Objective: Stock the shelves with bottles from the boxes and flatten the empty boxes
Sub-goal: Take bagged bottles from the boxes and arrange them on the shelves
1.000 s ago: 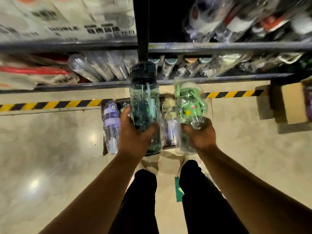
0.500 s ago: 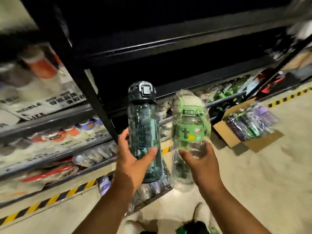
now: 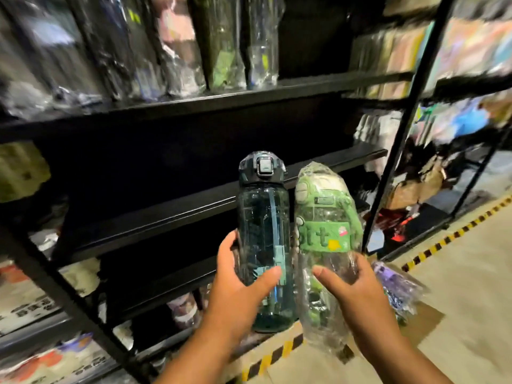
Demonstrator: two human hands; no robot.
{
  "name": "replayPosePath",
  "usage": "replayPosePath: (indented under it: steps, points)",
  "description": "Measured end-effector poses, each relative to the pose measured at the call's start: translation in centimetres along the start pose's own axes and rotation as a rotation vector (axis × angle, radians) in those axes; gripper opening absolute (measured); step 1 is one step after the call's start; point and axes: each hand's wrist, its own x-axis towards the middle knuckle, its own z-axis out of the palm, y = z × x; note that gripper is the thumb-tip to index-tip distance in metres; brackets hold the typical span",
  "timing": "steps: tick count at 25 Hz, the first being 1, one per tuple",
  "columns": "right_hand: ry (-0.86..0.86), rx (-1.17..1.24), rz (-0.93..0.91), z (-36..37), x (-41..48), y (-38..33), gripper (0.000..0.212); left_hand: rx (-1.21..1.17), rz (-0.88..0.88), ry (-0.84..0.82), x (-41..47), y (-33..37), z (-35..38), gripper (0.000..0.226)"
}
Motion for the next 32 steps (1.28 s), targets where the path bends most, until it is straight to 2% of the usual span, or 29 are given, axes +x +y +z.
replayPosePath:
  steps: [6,12,16,20,23,28,32]
  points:
    - [-0.102,0.054,-0.163,-6.2,8.0,-7.4,0.044,-0.046,0.199,-0.022,5.4,7.5,6.6,0.094]
    - [-0.156,0.105,-0.247,-6.0,18.1,-12.9,0.032,-0.015,0.297,-0.021,15.2,12.1,8.2,0.096]
    - [-0.164,0.069,-0.277,-4.5,25.5,-15.3,0.039,-0.096,0.321,-0.011,22.8,12.9,9.4,0.096]
    - [-0.156,0.113,-0.312,-2.9,32.4,-18.1,0.033,-0.080,0.351,-0.009,30.3,14.8,9.6,0.100]
    - [-0.173,0.167,-0.339,-1.8,36.7,-20.0,0.039,-0.071,0.393,0.023,34.2,16.4,9.1,0.101]
    - [-0.296,0.230,-0.397,0.7,44.0,-22.5,0.059,-0.011,0.497,0.141,38.5,18.4,8.8,0.102]
    - [-0.358,0.271,-0.463,2.4,49.4,-24.1,0.061,0.080,0.524,0.282,40.2,19.7,9.2,0.102]
